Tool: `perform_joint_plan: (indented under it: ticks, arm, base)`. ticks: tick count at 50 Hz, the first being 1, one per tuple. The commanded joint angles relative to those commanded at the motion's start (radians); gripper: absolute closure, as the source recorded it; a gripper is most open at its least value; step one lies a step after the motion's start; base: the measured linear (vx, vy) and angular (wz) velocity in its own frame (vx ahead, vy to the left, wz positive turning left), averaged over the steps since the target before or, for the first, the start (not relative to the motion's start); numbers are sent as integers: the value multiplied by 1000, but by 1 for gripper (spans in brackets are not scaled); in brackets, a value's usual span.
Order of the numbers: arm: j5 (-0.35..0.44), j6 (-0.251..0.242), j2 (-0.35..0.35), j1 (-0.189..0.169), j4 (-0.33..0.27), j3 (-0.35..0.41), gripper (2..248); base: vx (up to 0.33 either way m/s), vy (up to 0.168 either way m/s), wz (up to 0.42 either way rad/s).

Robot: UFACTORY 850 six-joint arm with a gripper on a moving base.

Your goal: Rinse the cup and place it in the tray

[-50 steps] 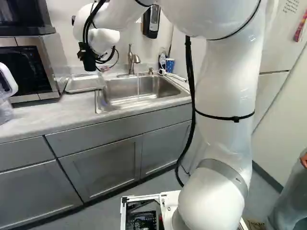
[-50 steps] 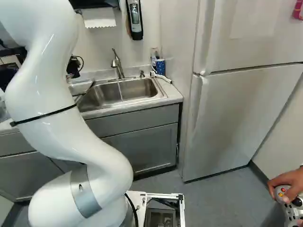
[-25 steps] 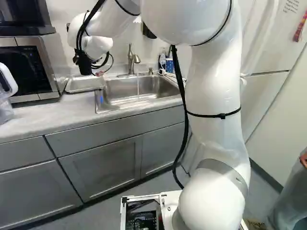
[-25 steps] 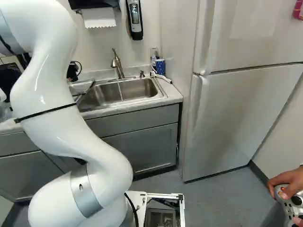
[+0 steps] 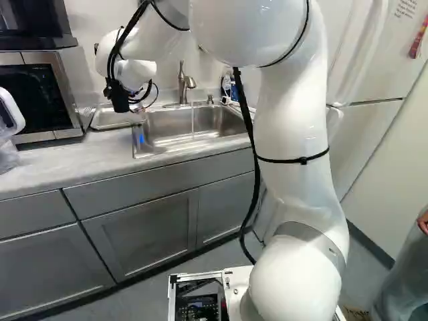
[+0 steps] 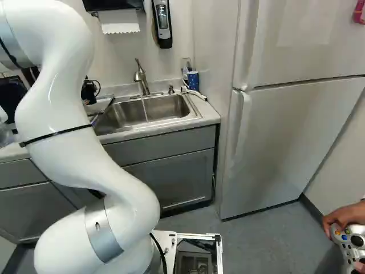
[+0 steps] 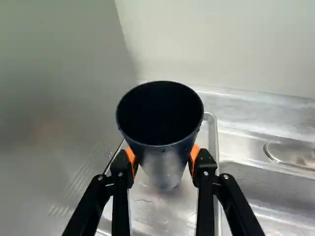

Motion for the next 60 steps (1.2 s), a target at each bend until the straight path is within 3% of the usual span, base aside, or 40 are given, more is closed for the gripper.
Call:
perform_joint_plan:
  ticks: [23, 24, 29, 30, 34, 35, 39, 40, 44, 45, 60]
  arm:
    - [0, 0, -25, 0, 0, 6, 129]
    - [0, 0, -25, 0, 0, 6, 118]
    - [0, 0, -25, 0, 0, 6, 118]
    - [0, 0, -25, 0, 0, 6, 85]
    - [0, 0, -25, 0, 0, 6, 85]
    - [0, 0, -25, 0, 0, 6, 51]
    - [0, 0, -25, 0, 0, 6, 51]
    - [0, 0, -25, 0, 0, 6, 15]
    - [0, 0, -25, 0, 0, 6, 15]
    - [0, 0, -25, 0, 0, 6, 3]
    - [0, 0, -14, 0, 0, 4, 3]
  base:
    - [0, 0, 0]
    - [0, 0, 0]
    - [0, 0, 0]
    - [0, 0, 0]
    - [0, 0, 0]
    - [0, 0, 0]
    - [0, 0, 0]
    - [0, 0, 0]
    - [0, 0, 0]
    - [0, 0, 0]
    - [0, 0, 0]
